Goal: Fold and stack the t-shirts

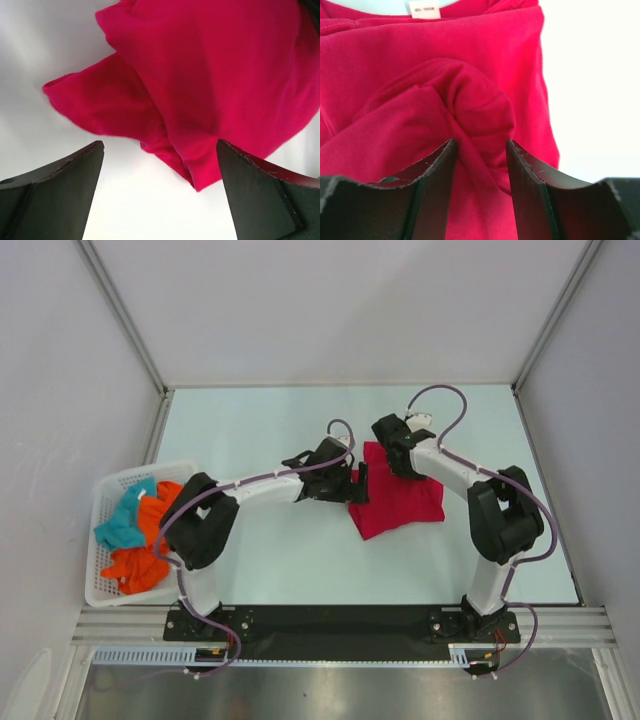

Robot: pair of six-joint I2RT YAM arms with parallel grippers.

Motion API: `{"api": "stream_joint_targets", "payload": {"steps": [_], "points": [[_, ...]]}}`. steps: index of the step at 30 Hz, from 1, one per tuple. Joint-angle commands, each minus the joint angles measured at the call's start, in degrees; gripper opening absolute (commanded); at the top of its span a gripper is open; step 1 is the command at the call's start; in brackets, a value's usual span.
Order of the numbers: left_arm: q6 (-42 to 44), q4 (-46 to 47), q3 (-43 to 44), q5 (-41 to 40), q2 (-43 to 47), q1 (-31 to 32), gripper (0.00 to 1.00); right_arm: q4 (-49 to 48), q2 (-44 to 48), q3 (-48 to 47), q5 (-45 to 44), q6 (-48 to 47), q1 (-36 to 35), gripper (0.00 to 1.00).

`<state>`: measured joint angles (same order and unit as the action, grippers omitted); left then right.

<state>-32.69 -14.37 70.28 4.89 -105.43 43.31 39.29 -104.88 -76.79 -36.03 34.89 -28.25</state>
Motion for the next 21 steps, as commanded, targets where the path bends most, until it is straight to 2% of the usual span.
{"api": "stream_joint_targets", "payload": {"steps": [1,8,21], "points": [[-1.15,4.17,3.19,2.32,-3.29,-0.42,0.99,2.19,4.59,1.03,-2.55,0.26,0.56,0.5],[-1.5,6.19,8.29,4.95,-10.49,-0.42,0.99,2.2,5.57,3.14,-2.91,-0.62,2.06,0.5],[-0.27,4.79,11.54,5.31,-11.21,-0.42,0.99,-2.37,0.38,6.13,0.17,0.79,2.5,0.5]]}}
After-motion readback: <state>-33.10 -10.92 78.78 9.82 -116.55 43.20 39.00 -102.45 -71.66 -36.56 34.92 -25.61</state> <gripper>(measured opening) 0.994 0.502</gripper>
